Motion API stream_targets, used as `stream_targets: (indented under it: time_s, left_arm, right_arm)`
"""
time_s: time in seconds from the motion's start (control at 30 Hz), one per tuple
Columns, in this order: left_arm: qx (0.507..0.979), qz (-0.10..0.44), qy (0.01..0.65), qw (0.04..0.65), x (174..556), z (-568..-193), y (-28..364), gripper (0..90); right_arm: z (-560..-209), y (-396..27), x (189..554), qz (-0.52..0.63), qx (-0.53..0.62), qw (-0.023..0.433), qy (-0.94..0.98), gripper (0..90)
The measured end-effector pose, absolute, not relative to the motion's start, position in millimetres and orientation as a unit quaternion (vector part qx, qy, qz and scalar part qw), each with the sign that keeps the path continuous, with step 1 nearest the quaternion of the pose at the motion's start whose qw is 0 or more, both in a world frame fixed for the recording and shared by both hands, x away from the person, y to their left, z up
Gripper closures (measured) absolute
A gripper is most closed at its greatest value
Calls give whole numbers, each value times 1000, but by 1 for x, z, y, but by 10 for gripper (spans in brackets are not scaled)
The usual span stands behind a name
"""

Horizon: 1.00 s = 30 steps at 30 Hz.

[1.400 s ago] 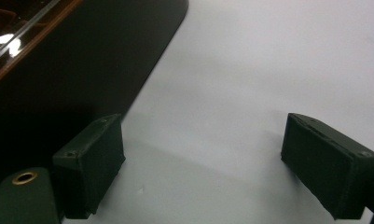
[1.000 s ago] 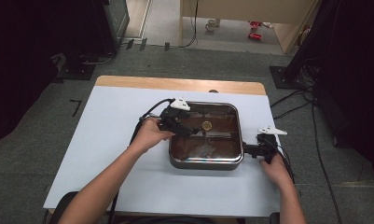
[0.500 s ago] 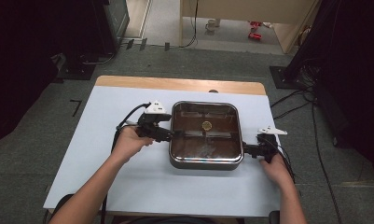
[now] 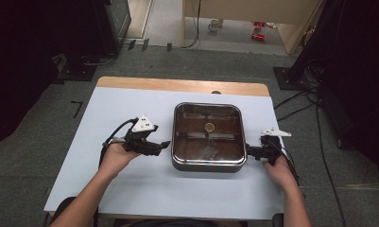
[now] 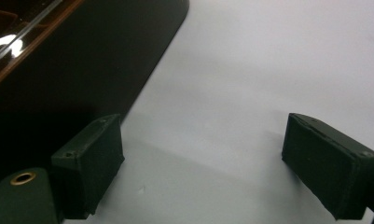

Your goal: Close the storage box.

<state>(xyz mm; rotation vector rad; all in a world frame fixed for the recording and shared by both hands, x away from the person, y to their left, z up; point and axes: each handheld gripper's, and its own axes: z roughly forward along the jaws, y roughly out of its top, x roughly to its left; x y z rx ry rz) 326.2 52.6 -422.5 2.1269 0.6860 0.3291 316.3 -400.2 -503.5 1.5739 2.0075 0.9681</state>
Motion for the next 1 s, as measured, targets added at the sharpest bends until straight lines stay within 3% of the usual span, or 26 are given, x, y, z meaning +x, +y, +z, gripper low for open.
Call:
stream_targets:
  time_s: [0.57,0.83,1.0]
  left_arm:
    - [854,149,309,391,317,-471,70,225]
    - [858,125,335,368,320,-489,61,225]
    - [854,145,344,361,315,-496,56,204]
  right_arm:
    - [-504,-400,316,347,564,206,720,121]
    - [-504,-400,316,347,564,206,720,121]
    - [-504,-400,316,347,564,206,720,121]
